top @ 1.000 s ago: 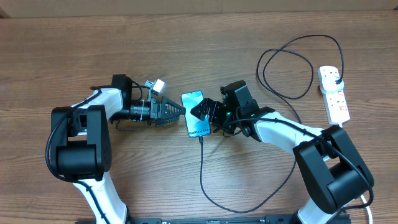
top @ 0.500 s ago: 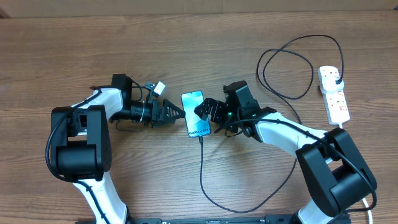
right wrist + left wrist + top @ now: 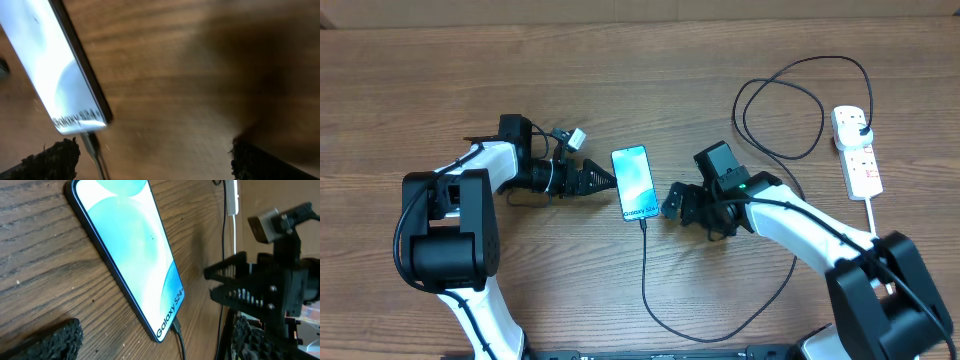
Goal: Plug charger to phone and switch on socket
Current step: 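Open both grippers and withdraw them from the phone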
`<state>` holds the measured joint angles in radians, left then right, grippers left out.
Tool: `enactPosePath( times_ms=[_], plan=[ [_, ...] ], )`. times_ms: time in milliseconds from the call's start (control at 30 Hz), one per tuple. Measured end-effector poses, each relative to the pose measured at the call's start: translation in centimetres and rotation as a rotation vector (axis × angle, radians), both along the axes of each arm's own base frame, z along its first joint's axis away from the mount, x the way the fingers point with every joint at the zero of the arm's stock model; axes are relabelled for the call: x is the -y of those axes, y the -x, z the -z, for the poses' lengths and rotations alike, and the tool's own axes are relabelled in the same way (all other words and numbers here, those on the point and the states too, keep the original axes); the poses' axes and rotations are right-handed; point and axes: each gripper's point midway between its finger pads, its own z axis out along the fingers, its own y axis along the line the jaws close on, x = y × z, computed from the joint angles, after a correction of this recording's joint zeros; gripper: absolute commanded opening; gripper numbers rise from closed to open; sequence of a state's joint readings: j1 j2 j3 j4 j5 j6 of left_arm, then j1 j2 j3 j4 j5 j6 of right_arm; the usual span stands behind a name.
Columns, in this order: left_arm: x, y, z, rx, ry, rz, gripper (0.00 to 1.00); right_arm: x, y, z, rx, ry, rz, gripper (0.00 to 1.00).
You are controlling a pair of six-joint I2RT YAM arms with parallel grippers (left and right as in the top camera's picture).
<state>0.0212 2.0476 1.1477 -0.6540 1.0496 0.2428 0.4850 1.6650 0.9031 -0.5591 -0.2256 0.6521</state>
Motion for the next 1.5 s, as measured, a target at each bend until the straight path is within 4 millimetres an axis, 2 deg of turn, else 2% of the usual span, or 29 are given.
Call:
enactPosePath(
  times_ms=[133,300,633,1500],
  plan=[
    [0.0,0.0,0.0,0.001,-0.003,0.0,1.0,0.8,1.1,-1.9,0.011,0.019,-0.034,1.0],
    [-0.2,0.0,0.1,0.005,-0.022,0.001,1.0,0.4,0.2,-4.3,0.092,-0.009,-0.052,1.0],
    [-0.3,0.2,0.1,-0.04,-0.038,-0.015,1.0,0.4,0.2,-4.3,0.097,-0.006,-0.064,1.0],
    [-0.6,0.0,0.2,-0.026,-0.069,-0.018,1.0,0.4,0.2,-4.3,0.097,-0.005,-0.065,1.0]
  ],
)
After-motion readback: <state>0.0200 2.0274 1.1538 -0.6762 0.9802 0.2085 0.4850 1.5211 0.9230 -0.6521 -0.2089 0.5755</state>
